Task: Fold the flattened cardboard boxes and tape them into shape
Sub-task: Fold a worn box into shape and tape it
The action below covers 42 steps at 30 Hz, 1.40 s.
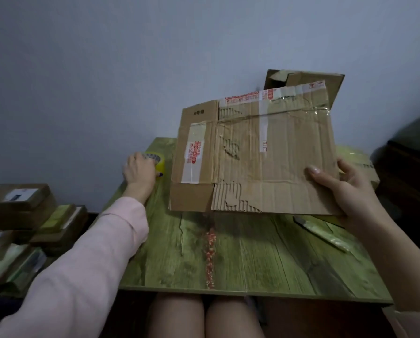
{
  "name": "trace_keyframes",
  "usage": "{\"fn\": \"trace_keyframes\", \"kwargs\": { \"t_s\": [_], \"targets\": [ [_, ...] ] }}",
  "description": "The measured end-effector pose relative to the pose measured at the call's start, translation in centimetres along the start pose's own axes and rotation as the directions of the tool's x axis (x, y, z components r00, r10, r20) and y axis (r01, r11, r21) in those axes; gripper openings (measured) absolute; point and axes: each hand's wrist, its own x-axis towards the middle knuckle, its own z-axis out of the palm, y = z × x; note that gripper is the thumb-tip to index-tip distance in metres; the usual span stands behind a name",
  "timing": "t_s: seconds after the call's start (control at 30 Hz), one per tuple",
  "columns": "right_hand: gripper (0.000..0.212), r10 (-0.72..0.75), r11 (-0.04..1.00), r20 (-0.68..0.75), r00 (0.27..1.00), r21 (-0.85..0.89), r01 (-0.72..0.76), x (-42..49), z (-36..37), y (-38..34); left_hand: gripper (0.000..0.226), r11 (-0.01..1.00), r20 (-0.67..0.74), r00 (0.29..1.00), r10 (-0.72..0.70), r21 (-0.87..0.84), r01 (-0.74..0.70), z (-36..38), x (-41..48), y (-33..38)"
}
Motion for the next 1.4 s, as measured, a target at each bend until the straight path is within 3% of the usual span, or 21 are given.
{"fn": "trace_keyframes", "kwargs": {
  "t_s": [0.2,0.33,0.4,0.53,0.67,0.83,0.93,1.07,1.17,1.27,1.4],
  "targets": [
    [0.034,-0.004,1.0,0.031,1.0,-0.01,0.004,0.0,-0.5,0.4,0.035,0.952,0.057,0.998,0.015,-0.306,0.003,0.8,3.5,1.2],
    [0.04,0.039,0.999,0.045,0.998,-0.03,-0.037,0.0,0.6,1.0,0.034,0.738,0.092,0.993,-0.075,-0.664,0.118,-1.6,1.5,1.3],
    [0.037,0.054,0.998,0.066,0.996,-0.038,-0.051,-0.2,1.6,1.4,0.04,0.662,0.113,0.988,-0.108,-0.733,0.156,-2.7,-0.7,0.8],
    [0.039,0.089,0.996,0.139,0.986,-0.024,-0.087,-1.4,3.1,1.9,0.056,0.662,0.139,0.989,-0.056,-0.736,0.141,-3.9,-5.5,-0.3],
    [0.041,0.185,0.982,0.247,0.951,-0.08,-0.171,-3.1,3.0,2.8,0.049,0.671,0.096,0.981,-0.169,-0.718,0.186,-4.7,-9.9,-1.8],
    [0.053,0.244,0.917,0.226,0.943,-0.369,-0.149,-5.1,2.3,6.1,0.049,0.761,0.08,0.971,-0.226,-0.607,0.228,-2.8,-13.8,-3.7],
    [0.064,0.152,0.748,0.114,0.982,-0.662,-0.039,-5.2,2.6,7.2,0.051,0.819,0.101,0.972,-0.211,-0.525,0.232,-1.8,-14.6,-3.8],
    [0.059,0.024,0.591,0.078,0.997,-0.805,0.049,-6.1,3.2,7.8,0.056,0.923,0.181,0.969,-0.168,-0.317,0.219,-2.7,-15.5,-2.6],
    [0.047,0.034,0.456,0.1,0.994,-0.887,0.073,-6.6,3.2,8.5,0.044,0.944,0.102,0.994,-0.027,-0.324,0.059,-4.3,-17.3,-2.3],
    [0.043,0.012,0.435,0.12,0.993,-0.895,0.103,-6.4,3.1,8.9,0.041,0.889,0.087,0.992,0.093,-0.455,-0.043,-6.4,-20.4,-1.8],
    [0.033,-0.217,0.472,0.258,0.941,-0.816,0.332,-6.7,3.6,9.2,0.083,0.896,0.244,0.953,0.178,-0.44,-0.055,-7.2,-24.1,-2.7]
  ]
}}
